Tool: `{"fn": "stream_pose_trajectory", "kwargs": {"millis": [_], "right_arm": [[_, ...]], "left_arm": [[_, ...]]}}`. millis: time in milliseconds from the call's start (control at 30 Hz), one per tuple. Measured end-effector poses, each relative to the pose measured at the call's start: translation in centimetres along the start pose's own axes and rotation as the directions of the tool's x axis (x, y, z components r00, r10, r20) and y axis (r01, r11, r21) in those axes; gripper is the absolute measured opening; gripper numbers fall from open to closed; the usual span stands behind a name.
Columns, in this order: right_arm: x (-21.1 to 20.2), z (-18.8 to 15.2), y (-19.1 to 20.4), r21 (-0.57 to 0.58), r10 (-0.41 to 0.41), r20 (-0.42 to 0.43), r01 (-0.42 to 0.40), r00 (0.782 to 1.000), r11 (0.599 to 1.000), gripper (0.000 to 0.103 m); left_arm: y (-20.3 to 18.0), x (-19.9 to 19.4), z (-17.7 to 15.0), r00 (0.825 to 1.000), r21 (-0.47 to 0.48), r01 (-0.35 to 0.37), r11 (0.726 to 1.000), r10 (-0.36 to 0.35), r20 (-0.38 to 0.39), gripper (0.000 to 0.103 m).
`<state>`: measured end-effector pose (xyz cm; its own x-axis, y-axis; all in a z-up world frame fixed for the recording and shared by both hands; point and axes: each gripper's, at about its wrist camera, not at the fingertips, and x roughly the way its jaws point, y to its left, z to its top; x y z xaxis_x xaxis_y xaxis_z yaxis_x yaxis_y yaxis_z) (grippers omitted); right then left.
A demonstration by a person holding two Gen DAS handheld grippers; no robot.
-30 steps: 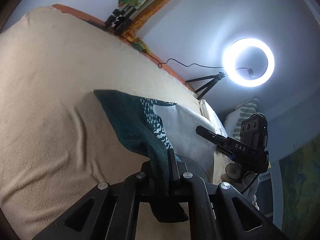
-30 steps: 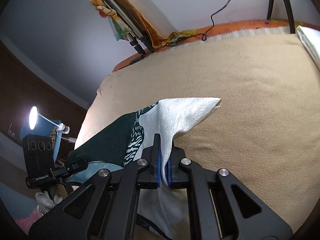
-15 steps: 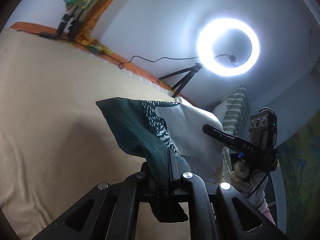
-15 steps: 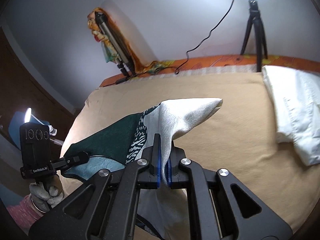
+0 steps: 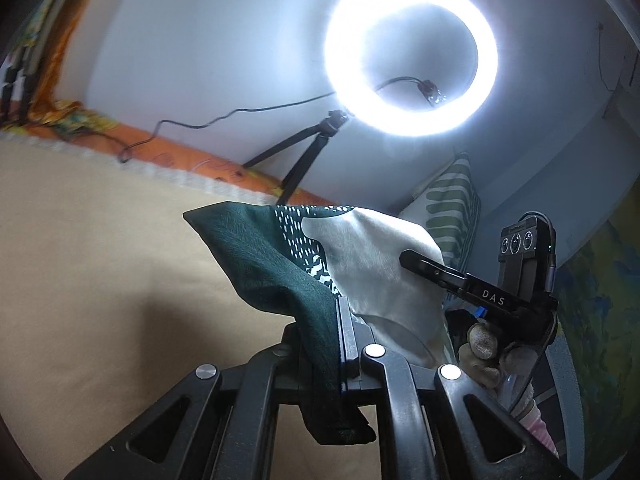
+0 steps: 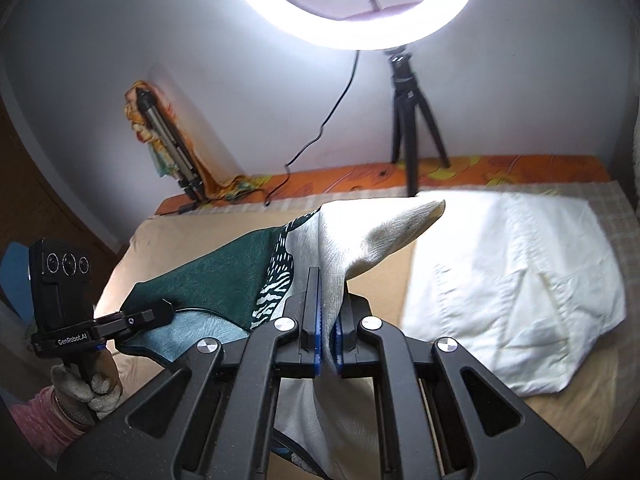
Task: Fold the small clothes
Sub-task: 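Lift the folded bundle with both tools and carry it toward the pillow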
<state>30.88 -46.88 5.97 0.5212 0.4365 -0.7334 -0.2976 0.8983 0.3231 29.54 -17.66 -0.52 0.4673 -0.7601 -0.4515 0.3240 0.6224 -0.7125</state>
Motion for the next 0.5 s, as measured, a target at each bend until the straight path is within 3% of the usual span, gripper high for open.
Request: {"fn": "stream_pose_trajectory", "kwargs": {"millis": [500], "right_arm": [[-3.5, 5.1, -13.8, 0.076, -0.098, 0.135, 0.089, 0.986, 0.993, 0.006]], "left_arm": [[-7.4, 14.5, 2.8, 1.000, 0.159, 0.028, 0.987, -0.025, -0.019, 0.003]]}}
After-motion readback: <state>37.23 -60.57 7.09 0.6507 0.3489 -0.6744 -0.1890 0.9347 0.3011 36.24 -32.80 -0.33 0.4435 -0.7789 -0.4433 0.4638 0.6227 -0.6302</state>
